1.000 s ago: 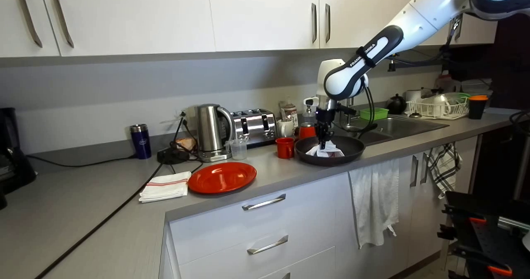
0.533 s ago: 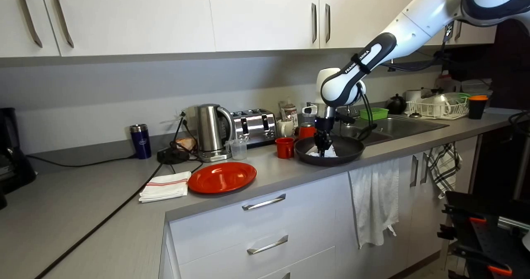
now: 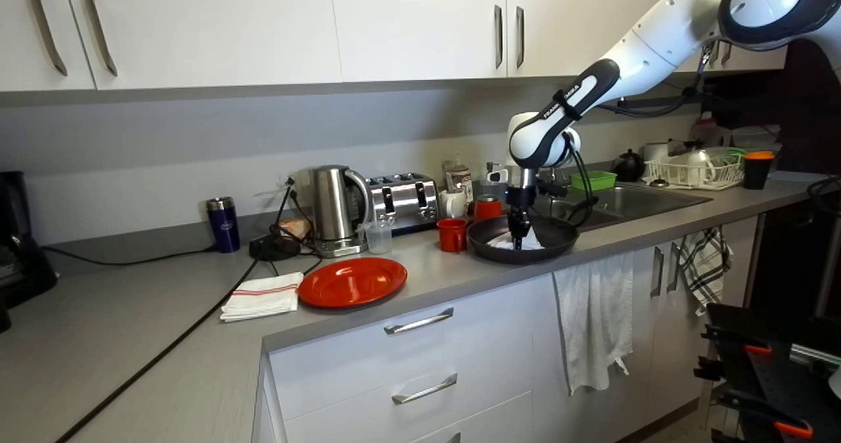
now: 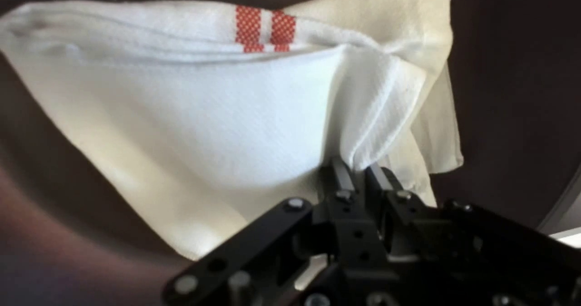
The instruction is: Wipe the pan with a towel
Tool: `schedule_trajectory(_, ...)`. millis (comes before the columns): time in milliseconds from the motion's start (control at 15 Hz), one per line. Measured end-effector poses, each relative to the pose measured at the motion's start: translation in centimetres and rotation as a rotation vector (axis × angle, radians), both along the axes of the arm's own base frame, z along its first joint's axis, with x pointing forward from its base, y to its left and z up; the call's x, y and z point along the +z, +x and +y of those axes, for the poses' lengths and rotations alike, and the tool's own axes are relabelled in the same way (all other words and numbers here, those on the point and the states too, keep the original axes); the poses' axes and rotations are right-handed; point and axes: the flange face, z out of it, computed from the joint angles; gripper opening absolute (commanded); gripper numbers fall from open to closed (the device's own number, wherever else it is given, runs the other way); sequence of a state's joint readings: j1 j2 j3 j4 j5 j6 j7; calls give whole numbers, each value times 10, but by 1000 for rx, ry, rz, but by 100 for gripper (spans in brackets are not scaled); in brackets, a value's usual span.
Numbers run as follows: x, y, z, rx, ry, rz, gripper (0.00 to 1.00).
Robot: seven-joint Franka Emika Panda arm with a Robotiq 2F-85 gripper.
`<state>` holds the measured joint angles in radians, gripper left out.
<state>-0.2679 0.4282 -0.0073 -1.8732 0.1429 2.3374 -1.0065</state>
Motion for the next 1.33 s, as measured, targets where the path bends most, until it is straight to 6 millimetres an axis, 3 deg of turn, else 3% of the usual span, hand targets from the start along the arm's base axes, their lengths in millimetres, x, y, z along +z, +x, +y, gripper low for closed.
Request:
schedule_trajectory(400,10,-16,-73,-161,-4,-19,7)
schedule_trajectory(600,13,-21,-90,-197,-2,-27,7)
schedule_trajectory(800,13,-15,-75,-161,5,-32,7)
schedule_trajectory(1200,11,10,13,83,39,-39,7)
schedule_trajectory(1333,11,13,30,131,45,-36,7)
